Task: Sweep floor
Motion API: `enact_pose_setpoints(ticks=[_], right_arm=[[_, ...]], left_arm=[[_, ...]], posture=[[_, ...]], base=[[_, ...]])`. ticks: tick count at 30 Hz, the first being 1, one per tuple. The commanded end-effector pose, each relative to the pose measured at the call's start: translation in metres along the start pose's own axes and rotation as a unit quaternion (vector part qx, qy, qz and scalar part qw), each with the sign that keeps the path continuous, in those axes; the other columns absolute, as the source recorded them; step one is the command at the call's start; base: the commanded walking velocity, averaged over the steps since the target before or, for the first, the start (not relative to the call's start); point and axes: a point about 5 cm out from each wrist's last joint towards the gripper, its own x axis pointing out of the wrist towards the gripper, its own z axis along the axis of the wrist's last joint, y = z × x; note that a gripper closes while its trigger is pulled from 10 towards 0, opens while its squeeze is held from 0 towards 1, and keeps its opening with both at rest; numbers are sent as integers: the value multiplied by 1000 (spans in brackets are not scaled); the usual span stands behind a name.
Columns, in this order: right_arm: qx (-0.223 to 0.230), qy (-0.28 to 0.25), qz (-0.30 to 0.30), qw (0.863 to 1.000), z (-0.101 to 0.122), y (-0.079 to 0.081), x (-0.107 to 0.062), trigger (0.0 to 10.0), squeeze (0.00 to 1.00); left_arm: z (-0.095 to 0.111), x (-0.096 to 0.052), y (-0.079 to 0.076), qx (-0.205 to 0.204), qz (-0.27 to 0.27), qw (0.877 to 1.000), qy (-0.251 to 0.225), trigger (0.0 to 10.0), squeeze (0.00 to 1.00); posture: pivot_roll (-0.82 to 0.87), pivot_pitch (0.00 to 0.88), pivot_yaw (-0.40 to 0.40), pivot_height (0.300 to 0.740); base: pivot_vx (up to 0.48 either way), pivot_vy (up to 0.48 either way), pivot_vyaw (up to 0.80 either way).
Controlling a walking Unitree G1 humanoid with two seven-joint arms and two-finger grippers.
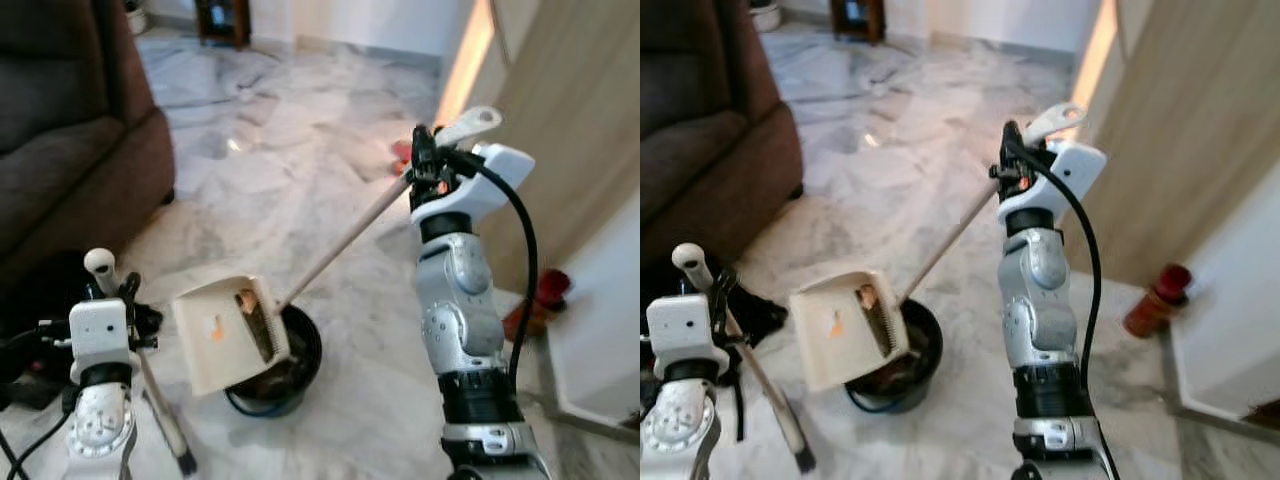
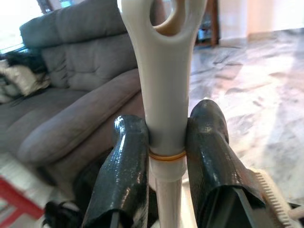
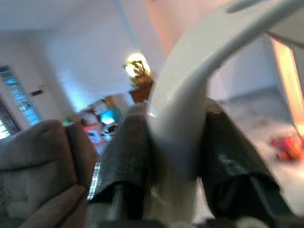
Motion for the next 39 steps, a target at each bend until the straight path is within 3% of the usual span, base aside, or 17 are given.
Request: enact_pose_setpoints(ticks=[1, 10, 21, 25, 30, 33, 39], right_arm=[[6, -27, 11, 1000, 12, 7, 3, 10000, 0], [6, -35, 14, 999, 13, 10, 2, 10000, 0], [-29, -88, 38, 995, 24, 30, -2, 10000, 0], [-76, -113, 50, 989, 28, 36, -6, 10000, 0], [-103, -133, 69, 983, 30, 45, -10, 10000, 0], [-170, -156, 113, 966, 30, 57, -17, 10000, 0], [-181, -154, 161, 958, 25, 70, -28, 10000, 0]], left_arm=[[6, 0, 6, 7, 7, 1000, -20, 10000, 0], [6, -1, 5, 7, 4, 1000, -20, 10000, 0], [9, -1, 4, 6, 0, 1000, -25, 10000, 0], [9, -1, 3, 6, -3, 1000, -26, 10000, 0], [8, -2, 2, 5, -6, 1000, -25, 10000, 0], [8, -2, 1, 6, -9, 1000, -26, 10000, 0], [9, -3, -1, 12, -16, 999, -28, 10000, 0]], posture=[[189, 107, -28, 740], [195, 98, -30, 740], [196, 83, -24, 740], [196, 79, -25, 740], [197, 75, -24, 740], [198, 73, -24, 740], [199, 83, -24, 740]], base=[[0, 0, 0], [0, 0, 0], [0, 0, 0], [0, 0, 0], [0, 0, 0], [0, 0, 0], [0, 0, 0]])
